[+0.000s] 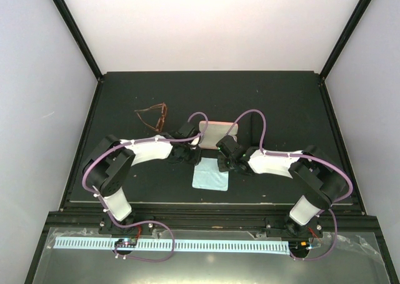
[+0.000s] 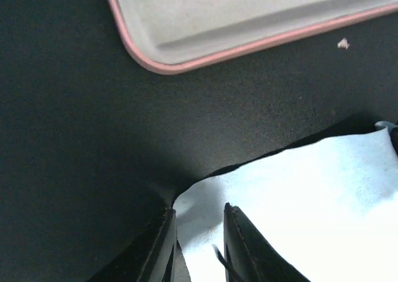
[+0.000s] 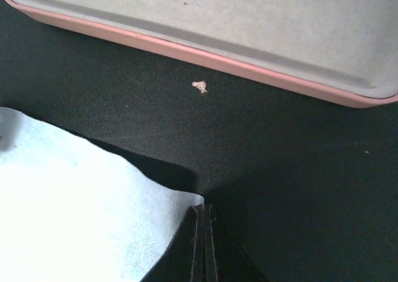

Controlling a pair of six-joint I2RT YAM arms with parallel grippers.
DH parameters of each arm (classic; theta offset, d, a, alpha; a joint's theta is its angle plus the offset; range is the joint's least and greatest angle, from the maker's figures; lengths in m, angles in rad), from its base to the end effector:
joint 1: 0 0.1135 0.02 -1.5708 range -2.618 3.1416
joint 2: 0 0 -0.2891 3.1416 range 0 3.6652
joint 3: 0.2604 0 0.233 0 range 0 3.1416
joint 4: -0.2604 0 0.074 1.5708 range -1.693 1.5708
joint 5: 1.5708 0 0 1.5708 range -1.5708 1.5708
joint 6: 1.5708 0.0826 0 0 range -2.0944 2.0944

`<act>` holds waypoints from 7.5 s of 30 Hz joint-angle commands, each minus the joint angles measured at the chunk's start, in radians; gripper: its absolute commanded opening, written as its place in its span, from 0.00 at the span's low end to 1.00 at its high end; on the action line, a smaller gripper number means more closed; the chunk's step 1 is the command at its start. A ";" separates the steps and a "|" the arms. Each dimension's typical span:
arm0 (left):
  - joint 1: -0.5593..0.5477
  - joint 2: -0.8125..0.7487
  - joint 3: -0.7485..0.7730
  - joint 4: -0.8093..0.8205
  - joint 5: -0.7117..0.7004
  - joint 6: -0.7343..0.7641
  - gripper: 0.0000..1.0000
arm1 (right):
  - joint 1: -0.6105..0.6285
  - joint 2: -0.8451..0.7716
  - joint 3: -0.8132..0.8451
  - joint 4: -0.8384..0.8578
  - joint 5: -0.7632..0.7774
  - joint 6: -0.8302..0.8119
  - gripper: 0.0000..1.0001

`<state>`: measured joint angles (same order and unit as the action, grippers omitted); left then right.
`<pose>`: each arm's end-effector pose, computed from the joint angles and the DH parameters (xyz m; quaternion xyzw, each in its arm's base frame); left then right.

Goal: Organize the sunglasses
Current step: Fold the glasses cleaning cloth at the center of the board.

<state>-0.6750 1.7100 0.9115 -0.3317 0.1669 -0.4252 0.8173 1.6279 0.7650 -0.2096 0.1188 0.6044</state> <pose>0.2463 -0.2147 0.1398 0.1392 0.9626 -0.1832 0.1431 0.2145 0.2143 0.1330 -0.0882 0.9635 0.1170 0.2241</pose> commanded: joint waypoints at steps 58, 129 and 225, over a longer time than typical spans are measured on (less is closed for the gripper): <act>-0.130 -0.146 0.035 -0.155 -0.196 -0.081 0.02 | -0.004 -0.212 -0.149 0.171 -0.156 0.058 0.01; -0.162 -0.230 -0.152 -0.166 -0.017 -0.096 0.01 | -0.003 -0.271 -0.261 0.068 -0.381 0.016 0.01; -0.205 -0.313 -0.194 -0.120 0.023 0.098 0.01 | -0.022 -0.293 -0.188 -0.003 -0.311 0.076 0.01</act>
<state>-0.8730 1.4021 0.6861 -0.4137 0.1989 -0.3424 0.8005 1.3567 0.6052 -0.1898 -0.1703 0.7029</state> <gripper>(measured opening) 0.019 0.009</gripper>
